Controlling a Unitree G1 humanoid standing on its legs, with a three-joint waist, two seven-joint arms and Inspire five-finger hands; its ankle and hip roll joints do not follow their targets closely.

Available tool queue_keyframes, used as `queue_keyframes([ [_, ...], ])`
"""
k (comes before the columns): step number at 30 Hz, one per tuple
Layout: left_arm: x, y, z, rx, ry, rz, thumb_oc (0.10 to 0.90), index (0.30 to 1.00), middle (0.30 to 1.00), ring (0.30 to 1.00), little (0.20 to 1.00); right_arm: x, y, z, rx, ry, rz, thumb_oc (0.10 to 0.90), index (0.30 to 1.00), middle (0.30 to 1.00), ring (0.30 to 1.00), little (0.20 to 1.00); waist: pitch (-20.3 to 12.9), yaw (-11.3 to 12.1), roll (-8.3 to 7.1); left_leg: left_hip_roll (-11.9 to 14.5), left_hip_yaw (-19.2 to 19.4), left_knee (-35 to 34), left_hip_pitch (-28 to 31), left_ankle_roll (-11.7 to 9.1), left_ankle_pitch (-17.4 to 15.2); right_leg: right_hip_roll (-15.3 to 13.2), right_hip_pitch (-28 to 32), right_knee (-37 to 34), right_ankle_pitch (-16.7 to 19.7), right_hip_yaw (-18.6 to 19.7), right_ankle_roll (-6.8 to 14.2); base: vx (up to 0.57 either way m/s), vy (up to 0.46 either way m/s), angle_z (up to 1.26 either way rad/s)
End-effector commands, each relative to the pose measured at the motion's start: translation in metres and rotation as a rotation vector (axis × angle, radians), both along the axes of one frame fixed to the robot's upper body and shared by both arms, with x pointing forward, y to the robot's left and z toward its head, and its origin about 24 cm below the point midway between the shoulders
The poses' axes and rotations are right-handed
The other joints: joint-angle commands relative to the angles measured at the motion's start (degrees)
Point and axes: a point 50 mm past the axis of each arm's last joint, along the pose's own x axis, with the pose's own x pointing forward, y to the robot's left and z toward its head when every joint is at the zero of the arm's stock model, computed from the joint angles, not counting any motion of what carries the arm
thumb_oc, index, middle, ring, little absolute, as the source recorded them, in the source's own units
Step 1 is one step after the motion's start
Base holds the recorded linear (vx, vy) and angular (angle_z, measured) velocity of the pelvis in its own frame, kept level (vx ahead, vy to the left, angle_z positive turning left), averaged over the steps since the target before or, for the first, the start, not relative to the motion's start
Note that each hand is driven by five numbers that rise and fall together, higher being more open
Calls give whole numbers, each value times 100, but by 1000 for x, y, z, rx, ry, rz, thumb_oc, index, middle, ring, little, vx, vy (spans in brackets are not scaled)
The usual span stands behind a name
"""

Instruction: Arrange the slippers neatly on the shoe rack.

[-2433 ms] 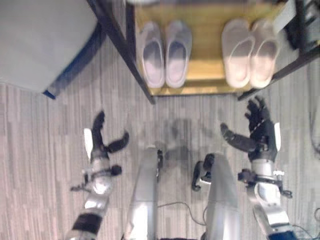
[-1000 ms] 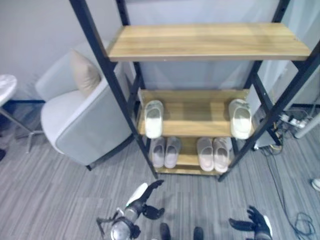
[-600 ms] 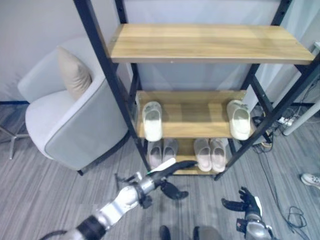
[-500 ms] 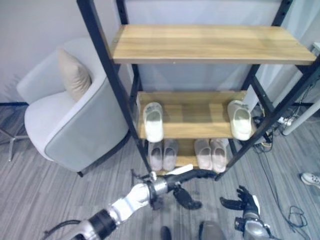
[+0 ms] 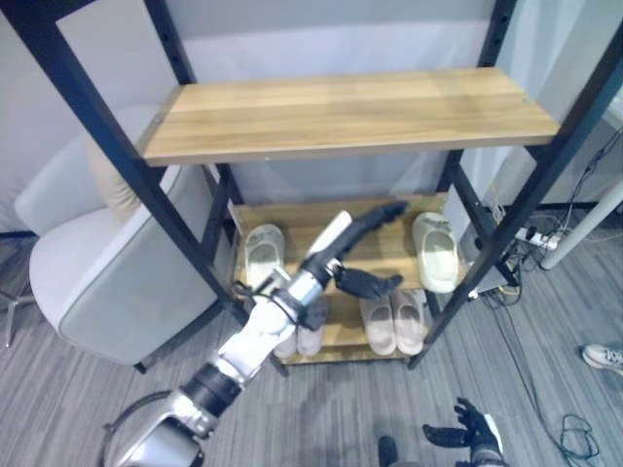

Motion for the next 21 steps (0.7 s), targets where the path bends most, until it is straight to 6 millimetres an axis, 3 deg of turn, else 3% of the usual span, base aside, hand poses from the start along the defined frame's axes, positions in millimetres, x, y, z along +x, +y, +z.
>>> queue_keyframes([
  [1,21,12,35,-72,-145,96,800,900,900,900,900,-4,-12,5,-12,-52,-54,800,900,900,900,900,-378,45,78,-61,-57,1,-282,-201,-308,-41,273,4,-647,-50,363,32,-23,2],
  [2,21,13,34,-72,-144,96,800,900,900,900,900,-4,-12,5,-12,-51,-54,800,900,900,900,900,-385,43,81,-60,-55,1,-286,-202,-309,-39,269,4,-647,-48,363,65,-31,-3],
  [4,31,38,41,77,-210,213,800,900,900,900,900,-8,-15,5,-18,-41,-55,800,900,900,900,900,-387,16,125,-32,-11,1,-313,-229,-290,-25,228,4,-643,-5,366,58,-31,-5],
  [5,31,38,41,78,-211,214,800,900,900,900,900,-7,-15,5,-17,-41,-54,800,900,900,900,900,-386,16,123,-32,-9,1,-315,-229,-290,-24,225,4,-643,-3,365,13,-23,-15],
  [12,44,107,69,547,-462,566,800,900,900,900,900,-10,-15,3,-49,-18,4,800,900,900,900,900,-373,52,120,59,45,1,-494,-259,-280,78,-52,4,-600,293,380,15,-25,-21],
  [17,45,120,77,762,-580,654,800,900,900,900,900,-11,-19,5,-67,-19,31,800,900,900,900,900,-347,60,98,79,80,1,-527,-280,-310,126,-113,4,-612,360,378,31,3,-10],
  [21,50,135,71,915,-572,711,800,900,900,900,900,-11,-31,7,-111,-18,21,800,900,900,900,900,-306,56,115,97,84,1,-606,-286,-284,171,-207,4,-597,388,388,19,0,-9],
])
